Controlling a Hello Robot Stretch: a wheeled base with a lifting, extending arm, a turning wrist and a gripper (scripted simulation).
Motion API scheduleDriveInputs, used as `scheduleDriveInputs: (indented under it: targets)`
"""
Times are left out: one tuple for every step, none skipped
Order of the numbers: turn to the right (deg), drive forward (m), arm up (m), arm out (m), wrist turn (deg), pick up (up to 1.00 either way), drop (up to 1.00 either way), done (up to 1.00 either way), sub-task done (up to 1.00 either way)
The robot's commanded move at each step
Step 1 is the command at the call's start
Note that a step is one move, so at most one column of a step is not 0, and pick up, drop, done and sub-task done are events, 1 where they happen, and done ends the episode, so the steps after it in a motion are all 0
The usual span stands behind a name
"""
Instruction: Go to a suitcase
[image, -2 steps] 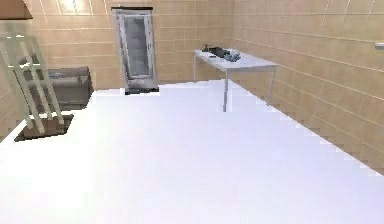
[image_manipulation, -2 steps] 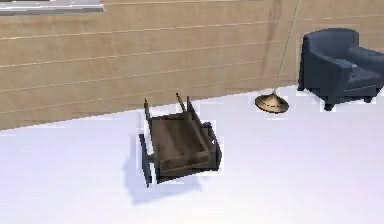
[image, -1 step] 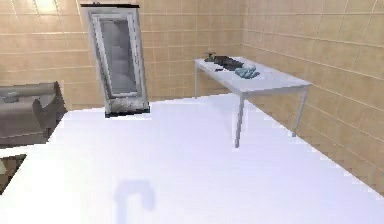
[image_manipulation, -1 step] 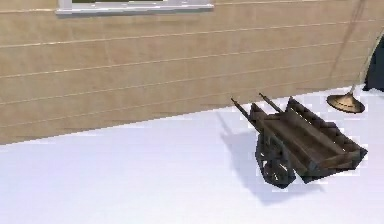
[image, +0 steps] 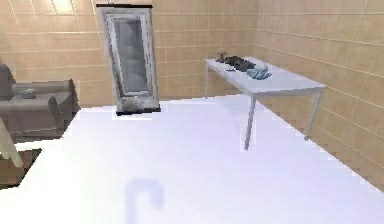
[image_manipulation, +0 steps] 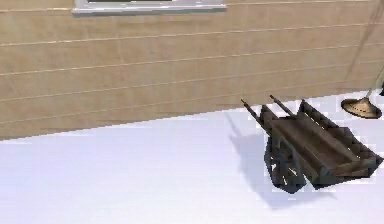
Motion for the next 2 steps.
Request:
scheduleDriveInputs:
  targets:
    - [0.0,1.0,0.0,0.0,0.0,0.0,0.0,0.0,0.0]
    - [0.0,1.0,0.0,0.0,0.0,0.0,0.0,0.0,0.0]
